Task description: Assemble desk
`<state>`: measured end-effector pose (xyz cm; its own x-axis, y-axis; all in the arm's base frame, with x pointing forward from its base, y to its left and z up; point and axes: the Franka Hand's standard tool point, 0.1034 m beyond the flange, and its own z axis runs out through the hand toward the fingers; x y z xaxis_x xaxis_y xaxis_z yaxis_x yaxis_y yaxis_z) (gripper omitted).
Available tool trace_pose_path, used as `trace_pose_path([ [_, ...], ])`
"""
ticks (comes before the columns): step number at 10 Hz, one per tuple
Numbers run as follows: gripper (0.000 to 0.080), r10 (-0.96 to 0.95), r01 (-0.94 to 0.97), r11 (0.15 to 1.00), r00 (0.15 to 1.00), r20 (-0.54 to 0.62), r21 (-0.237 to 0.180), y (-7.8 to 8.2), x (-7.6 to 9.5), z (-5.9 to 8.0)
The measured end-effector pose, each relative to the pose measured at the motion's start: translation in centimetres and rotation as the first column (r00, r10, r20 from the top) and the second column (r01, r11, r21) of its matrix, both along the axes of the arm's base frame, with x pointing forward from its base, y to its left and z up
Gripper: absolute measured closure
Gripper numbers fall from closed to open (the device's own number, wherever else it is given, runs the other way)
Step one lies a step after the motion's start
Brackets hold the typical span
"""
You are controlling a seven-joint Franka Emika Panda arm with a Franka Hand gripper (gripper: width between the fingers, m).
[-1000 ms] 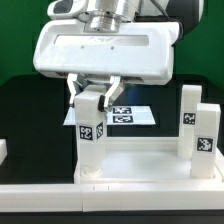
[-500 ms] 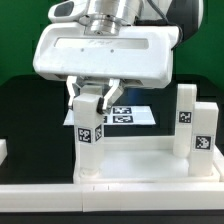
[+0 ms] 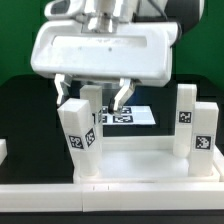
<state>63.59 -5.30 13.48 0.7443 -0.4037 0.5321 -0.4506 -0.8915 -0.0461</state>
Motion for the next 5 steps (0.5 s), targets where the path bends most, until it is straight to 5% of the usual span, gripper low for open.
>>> trace_pose_path([
  [5, 0.0151, -0.006, 0.089, 0.976, 0.924, -0.381, 0.201, -2.1, 0.5, 0.5],
])
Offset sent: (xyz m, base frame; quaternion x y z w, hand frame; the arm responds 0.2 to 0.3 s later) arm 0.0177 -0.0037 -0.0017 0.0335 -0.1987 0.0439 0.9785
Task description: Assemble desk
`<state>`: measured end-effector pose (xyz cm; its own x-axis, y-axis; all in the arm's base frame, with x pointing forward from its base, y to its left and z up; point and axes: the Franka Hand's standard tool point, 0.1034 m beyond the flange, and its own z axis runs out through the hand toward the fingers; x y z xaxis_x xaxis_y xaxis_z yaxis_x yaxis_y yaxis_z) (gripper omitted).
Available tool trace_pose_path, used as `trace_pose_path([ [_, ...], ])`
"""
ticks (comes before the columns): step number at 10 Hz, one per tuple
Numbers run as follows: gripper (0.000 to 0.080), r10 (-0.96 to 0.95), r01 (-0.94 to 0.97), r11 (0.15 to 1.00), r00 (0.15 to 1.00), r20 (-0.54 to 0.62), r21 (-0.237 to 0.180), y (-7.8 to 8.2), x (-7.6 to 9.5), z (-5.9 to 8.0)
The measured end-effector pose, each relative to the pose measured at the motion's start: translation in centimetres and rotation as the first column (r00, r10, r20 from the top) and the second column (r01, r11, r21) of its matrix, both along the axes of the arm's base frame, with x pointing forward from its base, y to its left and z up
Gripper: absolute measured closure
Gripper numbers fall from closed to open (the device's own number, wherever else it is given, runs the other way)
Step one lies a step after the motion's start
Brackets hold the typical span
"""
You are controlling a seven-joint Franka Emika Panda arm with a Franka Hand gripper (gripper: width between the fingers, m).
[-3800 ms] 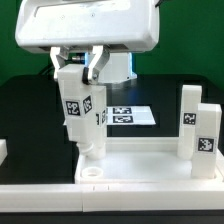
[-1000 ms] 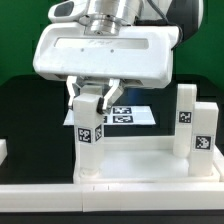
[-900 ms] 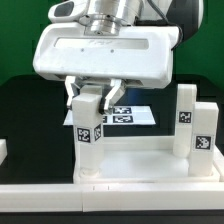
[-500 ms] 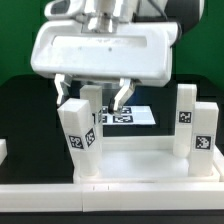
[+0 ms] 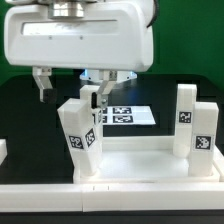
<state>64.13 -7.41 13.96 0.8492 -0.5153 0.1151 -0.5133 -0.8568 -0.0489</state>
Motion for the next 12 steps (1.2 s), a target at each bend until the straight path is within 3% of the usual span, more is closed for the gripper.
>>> trace_pose_path([
  [2, 0.0151, -0.004, 0.010, 0.999, 0.994, -0.111, 0.052, -0.5, 0.0, 0.3],
  [3, 0.0151, -0.007, 0.011, 0.999, 0.996, -0.092, 0.043, -0.7, 0.3, 0.2],
  [4, 0.0151, -0.027, 0.034, 0.997, 0.995, -0.101, 0.066, -0.6, 0.2, 0.0],
  [9, 0.0151, -0.053, 0.059, 0.996, 0.994, -0.101, 0.061, -0.1, -0.1, -1.4],
  [11, 0.0374, -0.053, 0.060, 0.996, 0.993, -0.101, 0.060, -0.2, -0.1, -1.4],
  [12, 0.0374, -0.053, 0.060, 0.996, 0.993, -0.101, 0.060, -0.2, -0.1, -1.4],
])
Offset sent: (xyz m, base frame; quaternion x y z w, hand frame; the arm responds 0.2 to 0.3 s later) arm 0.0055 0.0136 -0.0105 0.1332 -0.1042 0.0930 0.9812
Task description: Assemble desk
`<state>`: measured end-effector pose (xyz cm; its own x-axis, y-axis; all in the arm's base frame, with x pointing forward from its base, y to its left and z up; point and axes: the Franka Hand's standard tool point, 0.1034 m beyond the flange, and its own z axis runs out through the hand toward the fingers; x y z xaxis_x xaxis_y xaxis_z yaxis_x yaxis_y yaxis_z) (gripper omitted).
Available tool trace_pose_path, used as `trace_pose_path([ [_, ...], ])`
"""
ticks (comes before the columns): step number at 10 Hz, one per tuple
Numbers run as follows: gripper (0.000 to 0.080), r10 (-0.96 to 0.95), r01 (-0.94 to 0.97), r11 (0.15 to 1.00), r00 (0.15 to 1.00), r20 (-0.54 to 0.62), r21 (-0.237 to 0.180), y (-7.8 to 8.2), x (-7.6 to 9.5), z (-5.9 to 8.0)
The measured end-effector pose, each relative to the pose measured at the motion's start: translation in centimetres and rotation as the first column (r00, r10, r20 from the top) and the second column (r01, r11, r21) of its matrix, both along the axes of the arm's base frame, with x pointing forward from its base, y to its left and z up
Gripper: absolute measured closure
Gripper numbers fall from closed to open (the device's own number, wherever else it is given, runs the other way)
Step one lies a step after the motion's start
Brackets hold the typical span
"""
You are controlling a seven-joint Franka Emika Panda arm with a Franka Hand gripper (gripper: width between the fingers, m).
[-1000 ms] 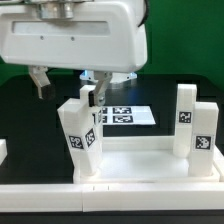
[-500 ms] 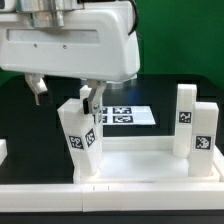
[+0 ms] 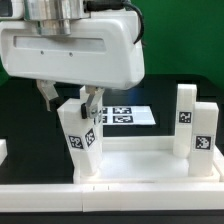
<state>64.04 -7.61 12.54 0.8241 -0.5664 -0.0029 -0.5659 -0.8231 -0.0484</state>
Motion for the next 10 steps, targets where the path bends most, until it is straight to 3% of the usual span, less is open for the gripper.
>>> trace_pose_path([
  [1, 0.0512, -0.006, 0.006, 1.000, 1.000, 0.000, 0.000, -0.01, 0.00, 0.00],
  [3, 0.0512, -0.049, 0.049, 0.999, 0.999, 0.002, -0.001, 0.03, 0.02, -0.03],
  [6, 0.0512, -0.336, 0.336, 0.942, 0.941, 0.040, -0.003, 0.74, 0.46, -0.09],
  [8, 0.0512, -0.532, 0.534, 0.846, 0.843, 0.072, 0.001, 0.63, 0.07, -0.11],
  [10, 0.0512, -0.724, 0.724, 0.689, 0.686, 0.066, 0.033, 0.58, -0.52, -0.14],
])
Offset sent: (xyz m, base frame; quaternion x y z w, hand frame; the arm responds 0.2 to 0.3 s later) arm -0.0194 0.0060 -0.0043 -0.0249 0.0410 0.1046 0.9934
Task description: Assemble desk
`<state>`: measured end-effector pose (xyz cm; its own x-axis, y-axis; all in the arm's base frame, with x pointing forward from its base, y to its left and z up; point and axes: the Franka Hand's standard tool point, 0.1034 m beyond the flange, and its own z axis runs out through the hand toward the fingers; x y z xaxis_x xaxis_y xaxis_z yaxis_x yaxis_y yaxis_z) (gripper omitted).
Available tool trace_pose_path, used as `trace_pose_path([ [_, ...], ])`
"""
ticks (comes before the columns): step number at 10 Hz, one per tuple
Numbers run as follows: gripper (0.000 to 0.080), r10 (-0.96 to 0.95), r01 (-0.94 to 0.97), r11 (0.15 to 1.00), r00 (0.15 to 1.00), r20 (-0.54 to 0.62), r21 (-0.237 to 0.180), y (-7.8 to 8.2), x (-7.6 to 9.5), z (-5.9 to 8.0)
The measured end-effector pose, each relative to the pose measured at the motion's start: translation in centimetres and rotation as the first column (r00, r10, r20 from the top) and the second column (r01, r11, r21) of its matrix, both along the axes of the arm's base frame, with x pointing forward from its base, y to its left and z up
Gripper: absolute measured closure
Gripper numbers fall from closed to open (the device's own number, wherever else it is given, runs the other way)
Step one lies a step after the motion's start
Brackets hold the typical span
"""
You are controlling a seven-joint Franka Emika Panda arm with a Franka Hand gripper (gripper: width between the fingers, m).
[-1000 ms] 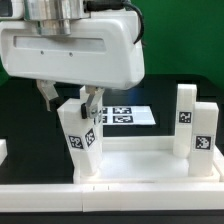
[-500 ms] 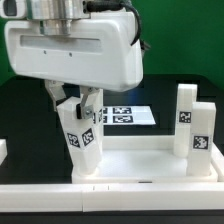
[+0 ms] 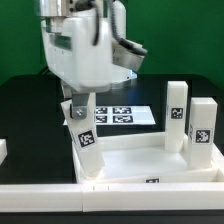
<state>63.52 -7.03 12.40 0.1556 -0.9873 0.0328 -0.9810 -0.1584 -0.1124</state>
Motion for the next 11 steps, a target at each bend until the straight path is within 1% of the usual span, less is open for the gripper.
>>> trace_pose_path([
  [2, 0.0512, -0.191, 0.191, 0.982, 0.982, 0.009, 0.009, 0.2, -0.4, 0.0],
  [4, 0.0511, -0.358, 0.358, 0.933, 0.934, 0.001, 0.025, 0.9, -0.6, 0.1],
  [6, 0.0511, -0.445, 0.445, 0.895, 0.896, -0.002, 0.035, 1.3, -0.6, 0.1],
  [8, 0.0511, -0.433, 0.433, 0.901, 0.902, -0.003, 0.035, 1.9, -0.5, 0.2],
  [10, 0.0507, -0.412, 0.412, 0.911, 0.911, -0.002, 0.032, 1.9, -0.5, 0.2],
  [11, 0.0507, -0.353, 0.353, 0.935, 0.936, -0.007, 0.020, 2.0, -0.6, 0.1],
])
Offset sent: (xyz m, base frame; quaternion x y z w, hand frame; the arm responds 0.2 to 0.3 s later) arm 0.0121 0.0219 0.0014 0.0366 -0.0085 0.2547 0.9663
